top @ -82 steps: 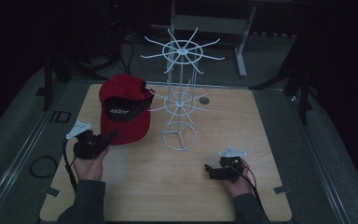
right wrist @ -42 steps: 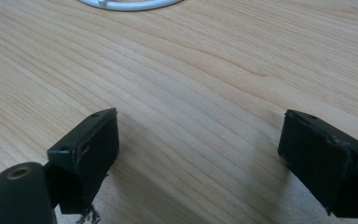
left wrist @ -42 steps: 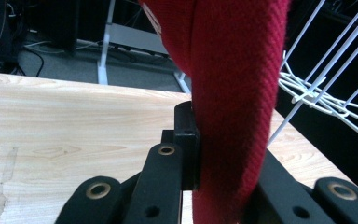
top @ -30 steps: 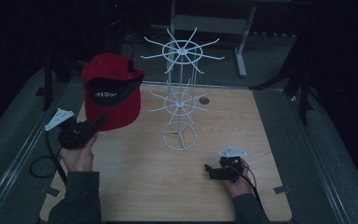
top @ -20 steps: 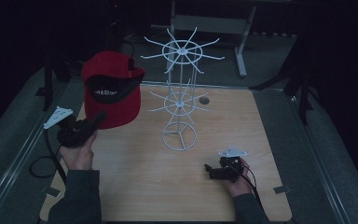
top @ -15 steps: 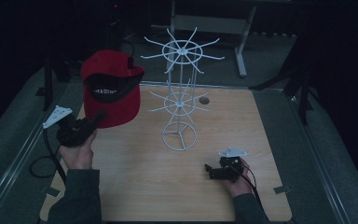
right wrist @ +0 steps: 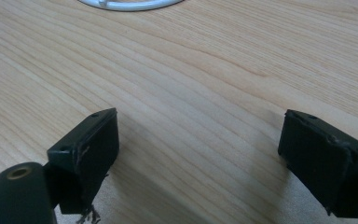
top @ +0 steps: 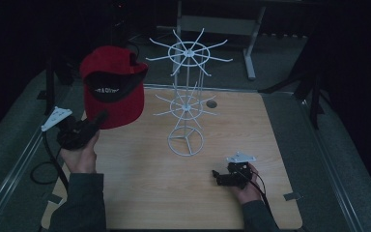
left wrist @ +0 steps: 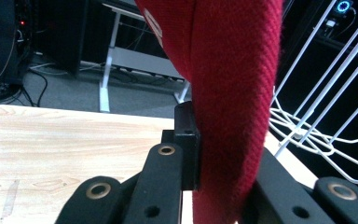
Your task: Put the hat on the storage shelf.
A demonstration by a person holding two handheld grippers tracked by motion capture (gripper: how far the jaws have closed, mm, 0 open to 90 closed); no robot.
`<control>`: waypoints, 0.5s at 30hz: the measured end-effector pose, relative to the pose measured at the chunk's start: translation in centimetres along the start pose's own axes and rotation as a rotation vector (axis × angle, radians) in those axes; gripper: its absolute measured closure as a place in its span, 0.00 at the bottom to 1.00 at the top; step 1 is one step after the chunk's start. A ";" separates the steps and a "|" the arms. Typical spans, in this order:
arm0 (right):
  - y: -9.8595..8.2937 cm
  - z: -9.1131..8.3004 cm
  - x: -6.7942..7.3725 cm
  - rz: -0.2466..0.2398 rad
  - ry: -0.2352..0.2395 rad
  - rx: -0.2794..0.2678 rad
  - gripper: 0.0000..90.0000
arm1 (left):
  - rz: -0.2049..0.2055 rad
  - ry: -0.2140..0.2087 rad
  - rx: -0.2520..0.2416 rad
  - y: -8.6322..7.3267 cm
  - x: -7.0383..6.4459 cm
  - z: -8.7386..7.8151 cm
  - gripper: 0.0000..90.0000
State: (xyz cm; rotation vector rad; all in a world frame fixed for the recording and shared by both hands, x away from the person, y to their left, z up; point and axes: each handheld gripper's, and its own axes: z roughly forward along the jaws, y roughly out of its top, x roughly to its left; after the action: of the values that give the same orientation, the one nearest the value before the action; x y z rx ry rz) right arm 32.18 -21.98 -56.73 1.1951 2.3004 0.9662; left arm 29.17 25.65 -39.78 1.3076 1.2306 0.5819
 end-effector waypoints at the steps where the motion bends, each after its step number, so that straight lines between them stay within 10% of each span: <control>1: 0.0 0.0 0.0 0.000 0.000 0.000 0.13 | -0.002 0.001 -0.003 0.0 0.0 0.0 0.95; 15: 0.0 0.0 0.0 -0.001 0.001 0.000 0.13 | 0.005 0.016 -0.022 1.0 0.2 0.1 0.95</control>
State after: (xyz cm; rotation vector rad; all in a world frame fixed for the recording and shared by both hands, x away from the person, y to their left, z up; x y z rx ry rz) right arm 32.19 -21.97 -56.73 1.1940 2.3013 0.9663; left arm 29.59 26.08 -38.95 1.2900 1.2312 0.6090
